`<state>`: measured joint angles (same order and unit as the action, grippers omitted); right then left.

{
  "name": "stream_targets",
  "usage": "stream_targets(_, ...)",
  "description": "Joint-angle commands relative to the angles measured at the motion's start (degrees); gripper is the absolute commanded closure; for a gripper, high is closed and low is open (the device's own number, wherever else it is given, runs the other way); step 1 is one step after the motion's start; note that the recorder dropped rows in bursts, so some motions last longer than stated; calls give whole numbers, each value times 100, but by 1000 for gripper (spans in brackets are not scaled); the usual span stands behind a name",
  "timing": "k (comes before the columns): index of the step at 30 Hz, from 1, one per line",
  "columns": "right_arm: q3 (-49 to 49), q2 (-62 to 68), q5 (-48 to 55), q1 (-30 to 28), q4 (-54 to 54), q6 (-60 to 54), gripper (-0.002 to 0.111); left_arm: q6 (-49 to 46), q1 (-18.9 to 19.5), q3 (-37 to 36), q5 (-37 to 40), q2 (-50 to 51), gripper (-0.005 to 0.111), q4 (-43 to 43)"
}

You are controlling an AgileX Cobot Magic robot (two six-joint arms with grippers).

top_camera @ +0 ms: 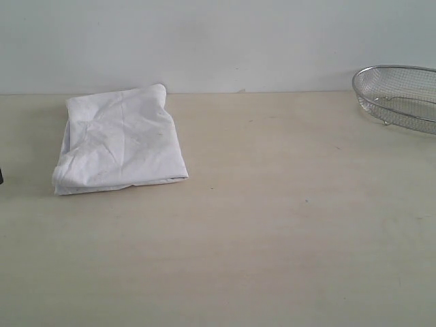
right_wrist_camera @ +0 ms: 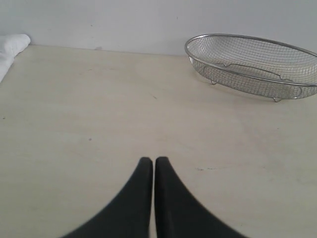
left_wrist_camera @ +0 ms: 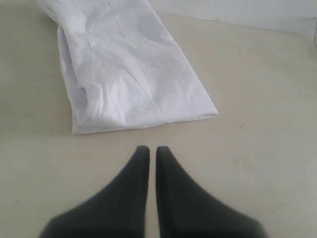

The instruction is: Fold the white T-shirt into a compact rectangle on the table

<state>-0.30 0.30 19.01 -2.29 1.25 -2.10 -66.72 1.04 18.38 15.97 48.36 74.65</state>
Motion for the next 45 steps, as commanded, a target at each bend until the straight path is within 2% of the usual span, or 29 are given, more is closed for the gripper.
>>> stream_targets(1,30,-30,-46,-6,11,-5,109,-41,-22,-29,-7,-35,102,47)
stream_targets(16,30,-30,-46,-6,11,-5,109,-41,-22,-29,9,-35,102,47)
stream_targets(20,30,-30,-46,-6,11,-5,109,-127,-22,-29,-288,-276,102,47)
stream_targets(29,30,-30,-46,-6,11,-5,109,-127,233,-29,-1142,-2680,102,47)
stream_targets(34,30,-30,-46,-6,11,-5,109,-27,233,-29,-1229,-3474,102,87)
stream_targets(38,30,-30,-46,-6,11,-5,109,1010,233,-41,-898,-3748,102,147)
stream_targets(41,30,-30,-46,-6,11,-5,109,2039,233,-49,-260,-3898,102,24)
stream_targets(45,30,-30,-46,-6,11,-5,109,3255,233,-83,911,-4203,102,-1128)
